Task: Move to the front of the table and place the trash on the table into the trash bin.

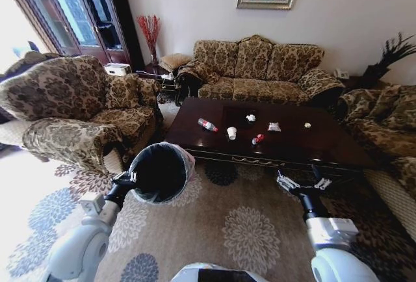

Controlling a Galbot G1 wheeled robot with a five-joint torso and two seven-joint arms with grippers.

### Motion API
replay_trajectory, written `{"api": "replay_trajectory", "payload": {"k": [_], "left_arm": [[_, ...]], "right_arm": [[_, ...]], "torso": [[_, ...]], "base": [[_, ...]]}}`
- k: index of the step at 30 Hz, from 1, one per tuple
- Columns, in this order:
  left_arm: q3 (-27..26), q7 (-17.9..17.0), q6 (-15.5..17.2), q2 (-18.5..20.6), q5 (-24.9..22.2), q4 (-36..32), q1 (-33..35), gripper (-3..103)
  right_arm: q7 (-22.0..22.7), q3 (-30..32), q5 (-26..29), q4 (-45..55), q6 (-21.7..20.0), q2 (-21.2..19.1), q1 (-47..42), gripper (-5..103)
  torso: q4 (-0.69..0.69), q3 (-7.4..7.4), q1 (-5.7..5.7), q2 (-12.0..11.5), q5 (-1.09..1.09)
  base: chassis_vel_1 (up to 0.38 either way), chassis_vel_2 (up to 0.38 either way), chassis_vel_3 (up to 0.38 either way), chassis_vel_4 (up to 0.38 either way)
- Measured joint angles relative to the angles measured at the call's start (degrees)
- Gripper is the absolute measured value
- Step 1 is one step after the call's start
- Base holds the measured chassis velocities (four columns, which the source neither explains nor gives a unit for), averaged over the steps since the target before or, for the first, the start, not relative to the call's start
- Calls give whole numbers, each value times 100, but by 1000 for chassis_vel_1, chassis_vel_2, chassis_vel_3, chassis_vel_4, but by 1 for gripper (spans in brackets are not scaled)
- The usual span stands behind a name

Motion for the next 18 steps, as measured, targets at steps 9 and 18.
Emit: {"api": "replay_trajectory", "payload": {"k": [9, 18], "left_arm": [[-9, 43, -4, -4, 4, 0, 21, 0], [53, 97, -335, -18, 1, 37, 33, 0]], "right_arm": [[0, -10, -15, 14, -14, 30, -9, 100], [11, 4, -56, 28, -186, 51, -20, 100]], "torso": [[0, 137, 122, 262, 0], [0, 246, 202, 449, 0]], "base": [[0, 0, 0, 0], [0, 0, 0, 0]]}}
